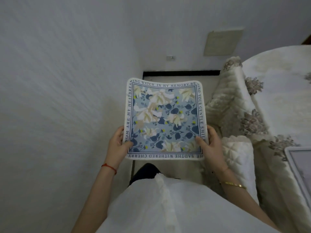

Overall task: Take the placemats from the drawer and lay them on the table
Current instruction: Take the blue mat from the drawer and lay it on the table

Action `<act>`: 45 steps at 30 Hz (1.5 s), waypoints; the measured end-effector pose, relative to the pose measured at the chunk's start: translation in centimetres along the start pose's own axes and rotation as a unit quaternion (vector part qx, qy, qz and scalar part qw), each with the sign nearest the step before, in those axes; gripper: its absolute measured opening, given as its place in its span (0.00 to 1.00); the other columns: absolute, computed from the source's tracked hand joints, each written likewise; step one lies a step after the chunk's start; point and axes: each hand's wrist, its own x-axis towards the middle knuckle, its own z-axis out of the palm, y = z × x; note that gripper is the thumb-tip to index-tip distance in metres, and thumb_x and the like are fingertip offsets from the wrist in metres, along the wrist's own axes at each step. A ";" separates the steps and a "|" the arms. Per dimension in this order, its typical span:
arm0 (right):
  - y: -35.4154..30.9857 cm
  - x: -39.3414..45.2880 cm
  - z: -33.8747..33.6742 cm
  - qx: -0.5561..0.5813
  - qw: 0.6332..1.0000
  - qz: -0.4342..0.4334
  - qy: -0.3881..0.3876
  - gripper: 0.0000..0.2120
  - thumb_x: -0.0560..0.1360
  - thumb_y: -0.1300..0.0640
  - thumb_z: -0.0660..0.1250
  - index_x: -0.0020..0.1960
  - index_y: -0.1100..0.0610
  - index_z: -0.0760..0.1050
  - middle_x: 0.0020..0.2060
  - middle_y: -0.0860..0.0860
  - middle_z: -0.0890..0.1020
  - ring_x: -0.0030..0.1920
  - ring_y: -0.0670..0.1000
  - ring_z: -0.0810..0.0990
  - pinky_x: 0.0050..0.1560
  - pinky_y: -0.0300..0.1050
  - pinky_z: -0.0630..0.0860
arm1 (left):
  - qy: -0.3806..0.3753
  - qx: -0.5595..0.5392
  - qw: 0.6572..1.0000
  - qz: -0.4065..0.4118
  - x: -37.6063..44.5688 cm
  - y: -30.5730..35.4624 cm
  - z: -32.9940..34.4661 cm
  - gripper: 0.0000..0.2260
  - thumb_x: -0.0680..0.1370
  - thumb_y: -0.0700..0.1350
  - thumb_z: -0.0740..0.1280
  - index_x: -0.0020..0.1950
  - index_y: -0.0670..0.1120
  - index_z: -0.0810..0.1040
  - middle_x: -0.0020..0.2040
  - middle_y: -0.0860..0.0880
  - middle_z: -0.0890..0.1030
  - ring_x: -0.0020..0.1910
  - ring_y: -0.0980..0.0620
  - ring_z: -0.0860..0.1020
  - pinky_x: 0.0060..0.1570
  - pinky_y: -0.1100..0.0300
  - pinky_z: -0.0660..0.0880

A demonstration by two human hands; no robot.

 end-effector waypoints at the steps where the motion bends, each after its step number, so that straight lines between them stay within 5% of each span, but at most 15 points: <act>1: -0.3 1.3 0.0 0.001 1.000 0.000 0.010 0.16 0.76 0.66 0.67 0.60 0.52 0.73 0.55 0.51 0.82 0.56 0.52 0.81 0.57 0.56 0.79 | -0.010 0.001 1.000 -0.001 2.0 0.6 0.5 0.24 0.70 0.24 0.65 0.56 0.50 0.75 0.52 0.48 0.82 0.50 0.49 0.82 0.40 0.59 0.81; 6: -1.4 7.9 -0.2 0.018 0.997 0.008 0.078 0.15 0.76 0.66 0.67 0.59 0.52 0.73 0.55 0.52 0.82 0.54 0.50 0.82 0.52 0.46 0.81 | -0.078 0.020 0.997 -0.001 12.1 3.2 3.8 0.25 0.70 0.24 0.65 0.55 0.53 0.75 0.53 0.47 0.82 0.51 0.48 0.82 0.42 0.58 0.82; 13: -1.9 17.6 -1.7 0.031 0.974 0.030 0.222 0.16 0.76 0.66 0.67 0.62 0.56 0.72 0.55 0.53 0.82 0.55 0.52 0.82 0.54 0.53 0.81 | -0.196 0.058 0.979 0.024 27.4 8.2 11.3 0.25 0.71 0.24 0.65 0.58 0.50 0.75 0.52 0.50 0.82 0.48 0.56 0.82 0.40 0.64 0.80; 23: -4.4 27.7 -3.8 0.069 0.896 0.053 0.436 0.15 0.76 0.64 0.67 0.60 0.51 0.72 0.55 0.50 0.82 0.53 0.49 0.83 0.48 0.43 0.83 | -0.407 0.109 0.905 0.063 44.3 17.5 24.5 0.27 0.71 0.25 0.65 0.56 0.57 0.74 0.53 0.50 0.82 0.48 0.56 0.83 0.41 0.62 0.80; 28: -4.8 29.6 -5.2 0.097 0.854 0.064 0.507 0.15 0.76 0.65 0.67 0.61 0.54 0.73 0.56 0.54 0.82 0.55 0.52 0.83 0.52 0.50 0.82 | -0.482 0.132 0.863 0.072 47.8 19.6 31.1 0.25 0.71 0.25 0.65 0.59 0.51 0.75 0.52 0.49 0.83 0.49 0.54 0.83 0.41 0.63 0.80; 37: -4.4 30.0 -8.4 0.130 0.815 0.041 0.563 0.17 0.75 0.67 0.68 0.58 0.51 0.73 0.54 0.51 0.83 0.51 0.46 0.84 0.46 0.38 0.81 | -0.543 0.168 0.819 0.080 49.8 20.6 41.0 0.26 0.70 0.24 0.64 0.64 0.45 0.74 0.51 0.47 0.83 0.43 0.57 0.83 0.37 0.64 0.79; 45: -4.6 28.8 -16.2 0.080 0.797 0.069 0.595 0.16 0.77 0.66 0.65 0.63 0.56 0.71 0.55 0.52 0.82 0.55 0.50 0.82 0.56 0.50 0.80 | -0.580 0.162 0.797 0.040 46.3 21.0 50.6 0.25 0.71 0.23 0.64 0.64 0.43 0.73 0.51 0.45 0.82 0.45 0.53 0.82 0.38 0.63 0.80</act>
